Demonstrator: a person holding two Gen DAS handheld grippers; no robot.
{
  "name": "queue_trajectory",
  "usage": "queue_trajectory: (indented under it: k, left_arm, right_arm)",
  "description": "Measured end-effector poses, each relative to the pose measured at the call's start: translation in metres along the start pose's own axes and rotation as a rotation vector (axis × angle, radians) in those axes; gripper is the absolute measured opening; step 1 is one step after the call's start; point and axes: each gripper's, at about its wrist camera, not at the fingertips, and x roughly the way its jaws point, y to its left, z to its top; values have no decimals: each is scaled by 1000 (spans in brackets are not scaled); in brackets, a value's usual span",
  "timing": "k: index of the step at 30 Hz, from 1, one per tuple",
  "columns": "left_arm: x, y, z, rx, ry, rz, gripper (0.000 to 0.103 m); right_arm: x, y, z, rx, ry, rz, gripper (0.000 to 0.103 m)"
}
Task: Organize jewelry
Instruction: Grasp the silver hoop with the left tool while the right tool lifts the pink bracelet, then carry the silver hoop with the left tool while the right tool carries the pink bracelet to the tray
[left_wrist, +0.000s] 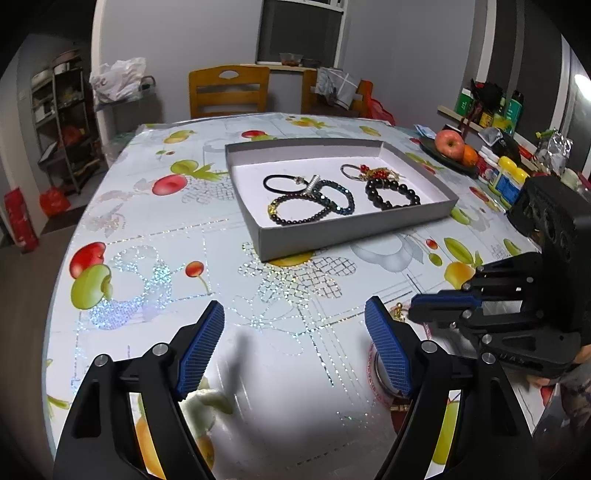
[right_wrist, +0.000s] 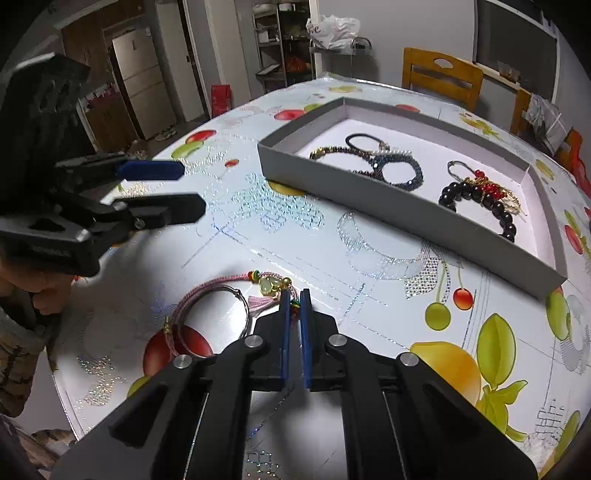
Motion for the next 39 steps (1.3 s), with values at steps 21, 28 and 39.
queue_trajectory:
  k: [21,28,39]
  left_arm:
    - [8,-59,-21,172,78,-99,80]
    - [24,-76,-29,232,145,-38,80]
    - [17,-73,-27,179,118,-63,51]
  right_arm:
    - [-90,-80,-36,233,-189,-65,5]
    - [-88,-81,-44,240,-185,-58,5]
    - [-94,-77,-45,238,-205,-55,5]
